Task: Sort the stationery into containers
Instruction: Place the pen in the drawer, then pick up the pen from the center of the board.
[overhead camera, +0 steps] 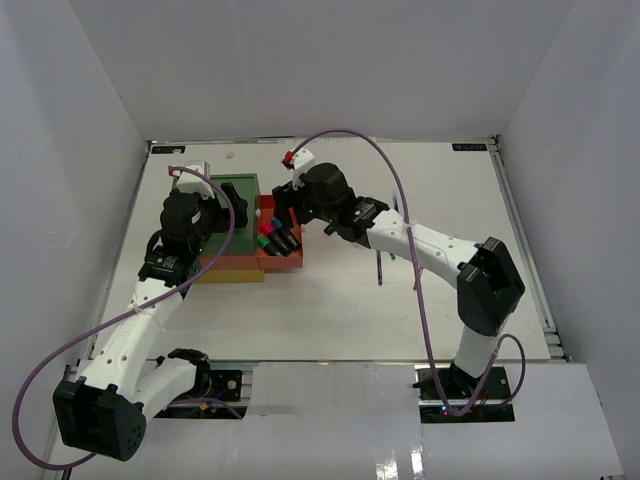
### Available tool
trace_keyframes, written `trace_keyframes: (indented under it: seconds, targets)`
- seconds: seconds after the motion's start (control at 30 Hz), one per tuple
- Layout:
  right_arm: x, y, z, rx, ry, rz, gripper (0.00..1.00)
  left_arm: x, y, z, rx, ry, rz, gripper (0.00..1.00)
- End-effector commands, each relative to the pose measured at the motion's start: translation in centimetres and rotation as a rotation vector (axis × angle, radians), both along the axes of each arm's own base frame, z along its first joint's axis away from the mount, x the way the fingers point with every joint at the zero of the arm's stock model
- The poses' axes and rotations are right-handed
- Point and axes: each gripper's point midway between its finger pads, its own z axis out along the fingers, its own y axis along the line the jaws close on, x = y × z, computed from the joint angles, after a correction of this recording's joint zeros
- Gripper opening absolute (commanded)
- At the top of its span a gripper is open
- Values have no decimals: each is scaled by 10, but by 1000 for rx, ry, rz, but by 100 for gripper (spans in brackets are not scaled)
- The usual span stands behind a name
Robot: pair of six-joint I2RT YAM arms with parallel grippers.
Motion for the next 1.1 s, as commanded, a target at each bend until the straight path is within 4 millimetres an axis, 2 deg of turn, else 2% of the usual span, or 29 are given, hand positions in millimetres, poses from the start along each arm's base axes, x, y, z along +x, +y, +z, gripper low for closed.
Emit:
trace_keyframes:
  seconds: [0.0,0.07,0.1,0.13,0.17,0.2,0.23,0.27,0.3,0.33,0.37,0.4,0.5,0.67,0.77,0.8,0.9,1.07]
  targets:
    - [6,-25,57,72,-120,-81,77,-13,-2,-26,4,109,-17,97]
    - [4,-47,56,83,-100,-132,79,-13,-1,-26,9,105,-16,97]
    - [8,-65,66,106,-105,-173,80,-13,-2,-25,8,102,-18,97]
    - [7,-79,50,90,-76,-200,80,-13,-2,-25,11,101,-19,97]
    - [14,-97,47,101,-58,-250,82,-13,-1,-24,14,99,-20,97]
    - [12,-112,56,121,-69,-280,85,-12,-1,-21,13,92,-20,97]
    - [13,-126,53,119,-65,-306,89,-12,-1,-20,14,85,-21,97]
    - [17,-148,33,92,-38,-353,97,-13,-2,-19,16,82,-27,98]
    - [13,-161,40,125,-37,-376,97,-12,-2,-18,13,78,-30,98]
    - [13,-173,36,131,-25,-400,90,-12,-3,-18,15,78,-35,98]
    - [19,-192,31,135,-14,-440,90,-12,-3,-19,16,79,-37,98]
    - [12,-201,22,136,6,-444,90,-12,-4,-19,18,79,-41,98]
    - [9,-228,8,104,4,-492,90,-11,-4,-14,22,67,-46,98]
    - [7,-240,-10,59,12,-530,90,-9,-3,-7,27,50,-44,98]
    - [10,-232,-24,54,60,-522,90,-9,-3,-12,29,64,-42,98]
    - [10,-229,-37,28,96,-519,90,-9,-3,-14,31,68,-42,98]
    - [15,-223,-53,-23,133,-533,90,-11,-3,-15,27,69,-41,98]
    - [18,-221,-53,-21,130,-540,90,-11,-3,-4,30,37,-45,98]
